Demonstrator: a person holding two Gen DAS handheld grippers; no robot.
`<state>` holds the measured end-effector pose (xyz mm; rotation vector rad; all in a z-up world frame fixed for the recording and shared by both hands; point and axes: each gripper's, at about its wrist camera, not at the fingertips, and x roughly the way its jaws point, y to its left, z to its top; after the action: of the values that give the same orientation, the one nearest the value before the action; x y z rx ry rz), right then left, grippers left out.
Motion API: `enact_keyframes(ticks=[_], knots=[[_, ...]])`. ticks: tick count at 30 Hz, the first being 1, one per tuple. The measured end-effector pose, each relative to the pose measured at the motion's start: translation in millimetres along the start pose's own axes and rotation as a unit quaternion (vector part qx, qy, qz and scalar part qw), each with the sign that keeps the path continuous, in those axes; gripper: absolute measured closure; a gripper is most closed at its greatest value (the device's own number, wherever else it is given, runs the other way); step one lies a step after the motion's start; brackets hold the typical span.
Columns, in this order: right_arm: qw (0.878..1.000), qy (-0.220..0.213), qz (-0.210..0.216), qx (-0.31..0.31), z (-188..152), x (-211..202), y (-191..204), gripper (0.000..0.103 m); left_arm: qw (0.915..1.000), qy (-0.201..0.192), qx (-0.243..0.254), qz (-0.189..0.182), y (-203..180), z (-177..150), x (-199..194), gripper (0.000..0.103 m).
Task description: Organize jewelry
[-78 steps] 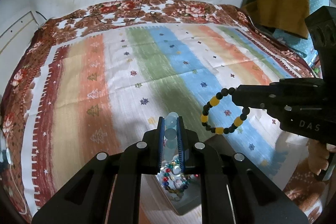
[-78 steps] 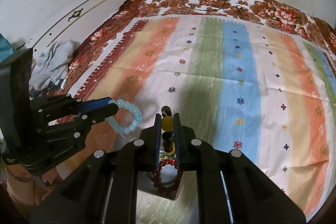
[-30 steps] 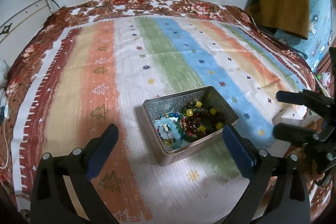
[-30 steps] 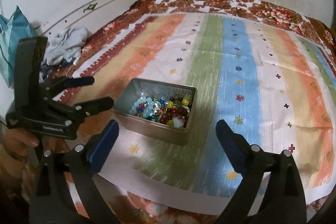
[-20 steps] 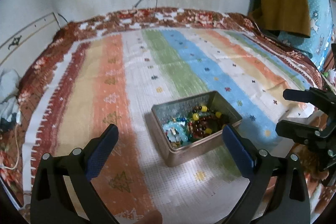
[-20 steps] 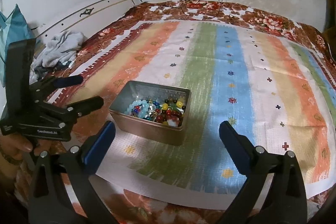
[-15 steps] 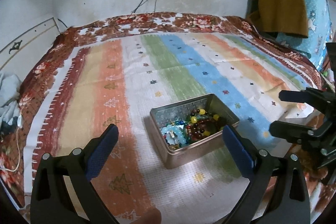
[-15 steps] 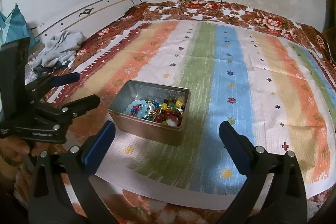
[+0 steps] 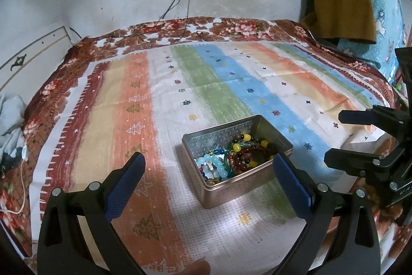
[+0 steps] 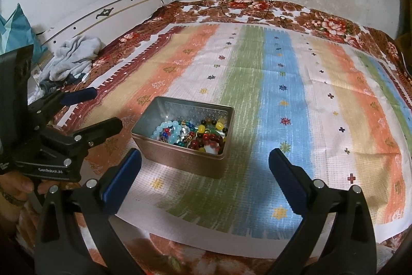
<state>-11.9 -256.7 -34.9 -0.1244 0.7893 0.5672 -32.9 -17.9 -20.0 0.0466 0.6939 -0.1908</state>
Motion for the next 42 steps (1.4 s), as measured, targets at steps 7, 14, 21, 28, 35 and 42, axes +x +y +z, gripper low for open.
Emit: enact_keyframes(ticks=[7, 14, 21, 28, 35, 42], knots=[[1.0, 0.004, -0.003, -0.001, -0.7, 1.6, 1.2, 0.005, 1.0, -0.006, 0.007, -0.004, -1.6, 0.1, -1.3, 0.006], [1.0, 0.004, -0.004, -0.001, -1.5, 3.8, 2.6, 0.005, 0.9999, -0.01, 0.012, -0.003, -3.4, -0.7, -2.3, 0.006], [1.0, 0.004, -0.004, 0.0, -2.3, 5.1, 2.8, 0.005, 0.9998, -0.019, 0.008, -0.001, -1.7, -0.7, -4.2, 0.006], [1.0, 0.004, -0.004, 0.0, -1.9, 4.2, 1.9, 0.005, 0.9999, -0.015, -0.001, 0.005, 1.5, -0.3, -1.7, 0.006], [1.0, 0.004, -0.004, 0.0, -1.9, 4.2, 1.9, 0.005, 0.9999, -0.014, -0.002, 0.005, 2.0, -0.3, -1.4, 0.006], [1.0, 0.006, -0.004, 0.0, -2.5, 6.0, 1.6, 0.005, 0.9999, -0.013, -0.002, 0.005, 2.5, -0.3, -0.9, 0.006]])
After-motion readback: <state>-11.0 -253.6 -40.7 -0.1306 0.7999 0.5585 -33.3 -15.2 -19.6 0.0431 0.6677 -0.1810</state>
